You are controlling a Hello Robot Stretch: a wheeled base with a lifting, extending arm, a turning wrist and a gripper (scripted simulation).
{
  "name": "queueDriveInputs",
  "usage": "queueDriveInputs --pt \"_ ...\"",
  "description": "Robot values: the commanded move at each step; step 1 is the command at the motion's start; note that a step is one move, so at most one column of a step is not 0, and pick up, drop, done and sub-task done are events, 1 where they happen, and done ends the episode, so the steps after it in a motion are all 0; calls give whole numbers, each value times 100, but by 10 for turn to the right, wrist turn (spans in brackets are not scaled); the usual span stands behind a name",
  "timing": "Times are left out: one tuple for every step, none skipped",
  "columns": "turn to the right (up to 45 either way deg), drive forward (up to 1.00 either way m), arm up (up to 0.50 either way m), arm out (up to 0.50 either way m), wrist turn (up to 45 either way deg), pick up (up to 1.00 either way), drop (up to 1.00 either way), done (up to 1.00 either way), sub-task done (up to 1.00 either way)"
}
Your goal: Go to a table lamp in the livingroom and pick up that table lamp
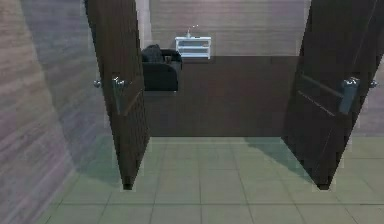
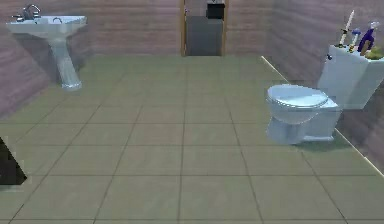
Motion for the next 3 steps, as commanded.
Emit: queueDriveInputs --pt "0 100 0 0 0 0 0 0 0" --pt "0 100 0 0 0 0 0 0 0" --pt "0 100 0 0 0 0 0 0 0"
